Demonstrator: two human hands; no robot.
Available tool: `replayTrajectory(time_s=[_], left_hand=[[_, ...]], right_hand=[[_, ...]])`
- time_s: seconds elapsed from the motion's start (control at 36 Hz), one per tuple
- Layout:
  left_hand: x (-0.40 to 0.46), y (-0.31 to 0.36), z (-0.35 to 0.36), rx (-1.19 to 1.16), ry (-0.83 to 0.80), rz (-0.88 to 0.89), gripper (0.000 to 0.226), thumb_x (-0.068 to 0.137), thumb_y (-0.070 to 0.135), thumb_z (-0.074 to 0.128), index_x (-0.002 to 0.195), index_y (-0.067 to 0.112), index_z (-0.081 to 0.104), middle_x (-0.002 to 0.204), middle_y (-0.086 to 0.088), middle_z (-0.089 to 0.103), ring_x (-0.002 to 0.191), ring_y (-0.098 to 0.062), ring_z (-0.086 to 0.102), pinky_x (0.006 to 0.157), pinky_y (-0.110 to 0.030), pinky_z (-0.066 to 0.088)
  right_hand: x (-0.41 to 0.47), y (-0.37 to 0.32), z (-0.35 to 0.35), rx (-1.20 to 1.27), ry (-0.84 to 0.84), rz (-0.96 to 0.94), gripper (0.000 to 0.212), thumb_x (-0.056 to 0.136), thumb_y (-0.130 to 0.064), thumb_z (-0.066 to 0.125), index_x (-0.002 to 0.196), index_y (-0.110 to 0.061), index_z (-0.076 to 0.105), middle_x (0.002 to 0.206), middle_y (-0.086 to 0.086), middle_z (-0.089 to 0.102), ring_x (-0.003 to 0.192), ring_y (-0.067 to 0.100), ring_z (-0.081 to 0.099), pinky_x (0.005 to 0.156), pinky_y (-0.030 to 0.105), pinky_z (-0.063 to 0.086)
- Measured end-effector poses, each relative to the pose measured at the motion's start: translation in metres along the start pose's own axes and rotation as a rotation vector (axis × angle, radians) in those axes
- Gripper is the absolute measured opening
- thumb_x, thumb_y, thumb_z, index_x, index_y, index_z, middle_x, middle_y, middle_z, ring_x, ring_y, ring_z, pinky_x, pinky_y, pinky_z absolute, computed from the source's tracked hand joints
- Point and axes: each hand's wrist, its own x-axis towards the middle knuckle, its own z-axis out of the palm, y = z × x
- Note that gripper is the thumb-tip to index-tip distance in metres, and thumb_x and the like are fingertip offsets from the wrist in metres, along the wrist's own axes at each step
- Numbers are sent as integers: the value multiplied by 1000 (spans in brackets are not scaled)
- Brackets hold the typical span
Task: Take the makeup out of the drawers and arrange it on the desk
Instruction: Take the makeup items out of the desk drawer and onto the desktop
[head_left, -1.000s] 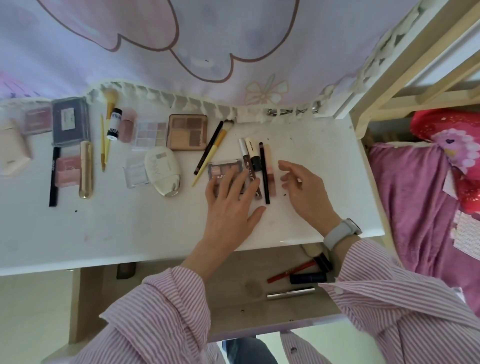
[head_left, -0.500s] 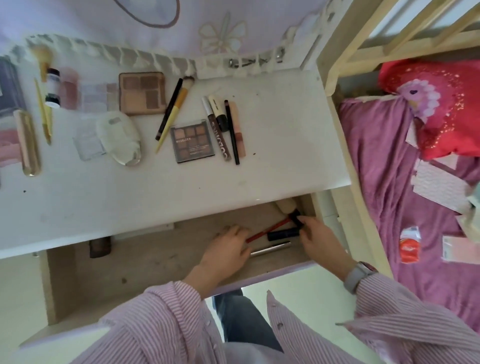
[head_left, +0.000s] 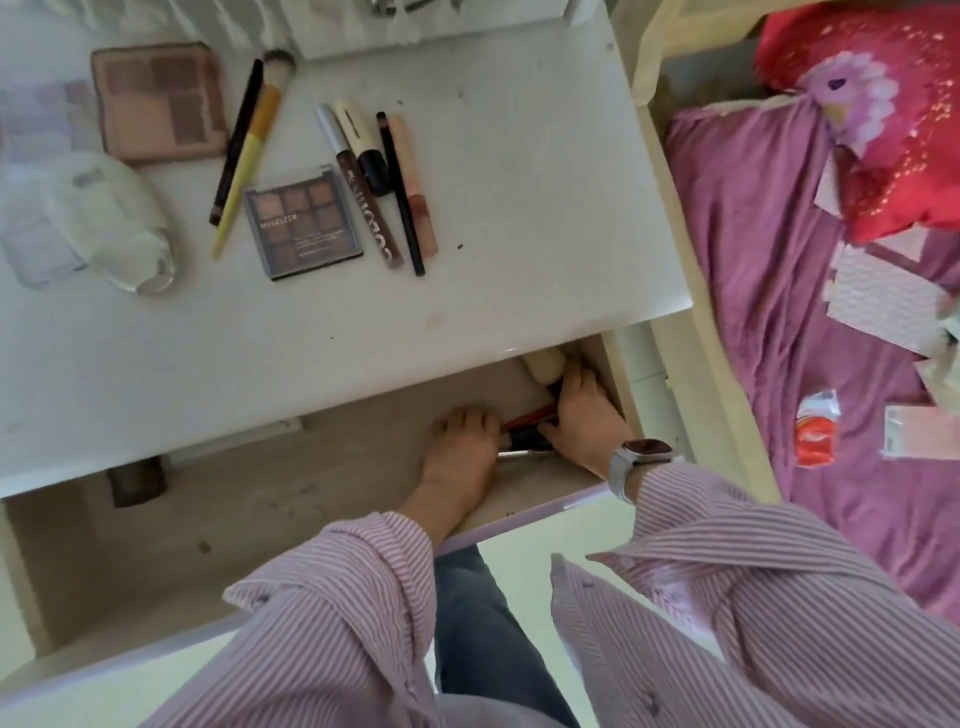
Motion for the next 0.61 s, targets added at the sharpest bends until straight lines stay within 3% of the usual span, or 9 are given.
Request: replayTrajectory(time_s=[0.06, 0.14, 0.19, 0.25, 0.33, 0.42, 0.5, 0.56, 0.61], left_hand=[[-1, -4, -4, 0, 55, 6, 29, 75, -1, 41, 93, 1, 64, 90, -21, 63, 82, -37, 61, 72, -43, 49], [-2, -13, -6, 114, 17, 49, 34, 79, 5, 36, 93, 6, 67, 89, -14, 64, 82, -32, 61, 73, -37, 48], [-4, -21, -6, 195, 15, 30, 37, 66, 9, 32, 68, 11, 68, 67, -10, 64, 57, -27, 60, 55, -31, 48], [-3, -28, 6, 189, -7, 35, 35, 61, 9, 29, 55, 13, 64, 57, -8, 60, 47, -24, 56, 49, -28, 46], [-5, -37, 8, 236, -36, 27, 32, 60, 12, 31, 53, 13, 62, 55, -7, 59, 46, -23, 55, 51, -27, 47], [-11, -49, 10, 258, -53, 36, 12, 58, 23, 59, 57, 12, 63, 58, -6, 61, 49, -24, 57, 50, -27, 47], [-22, -64, 9, 231, -43, 92, 18, 59, 18, 46, 59, 9, 61, 55, -10, 60, 49, -27, 58, 45, -25, 45], [-32, -72, 6, 204, -4, 107, 16, 59, 15, 48, 62, 8, 62, 55, -11, 61, 49, -28, 59, 45, -26, 45], [-44, -79, 2, 205, -44, 60, 25, 69, 12, 42, 79, 6, 64, 72, -15, 67, 66, -29, 63, 55, -29, 48]], right_hand=[[1, 0, -1, 67, -20, 23, 77, 85, -19, 63, 140, 1, 12, 135, 23, 34, 123, 36, 40, 101, 39, 38], [1, -1, -1, 154, -39, 51, 59, 89, -21, 59, 131, 0, 24, 128, 25, 44, 115, 40, 48, 91, 42, 43], [2, -2, 0, 164, -46, 63, 47, 92, -25, 54, 124, 0, 29, 122, 25, 51, 107, 40, 54, 78, 38, 44], [4, -3, 1, 147, -65, 77, 39, 94, -24, 49, 120, 1, 33, 117, 25, 56, 103, 39, 57, 71, 34, 40], [7, -4, -1, 152, -102, 114, 42, 95, -24, 48, 122, 4, 34, 117, 24, 57, 104, 38, 57, 74, 34, 43], [4, -4, -4, 199, -120, 158, 41, 96, -22, 44, 123, 6, 32, 114, 24, 58, 103, 37, 57, 74, 34, 42], [0, -3, -7, 194, -168, 129, 40, 96, -23, 42, 122, 6, 32, 91, 16, 57, 85, 32, 56, 65, 31, 36], [-3, -2, -8, 143, -218, 80, 41, 95, -23, 44, 122, 6, 33, 100, 19, 57, 89, 32, 56, 66, 29, 35], [-6, -2, -7, 61, -251, 22, 43, 94, -24, 46, 125, 3, 33, 118, 21, 52, 103, 33, 54, 73, 30, 40]])
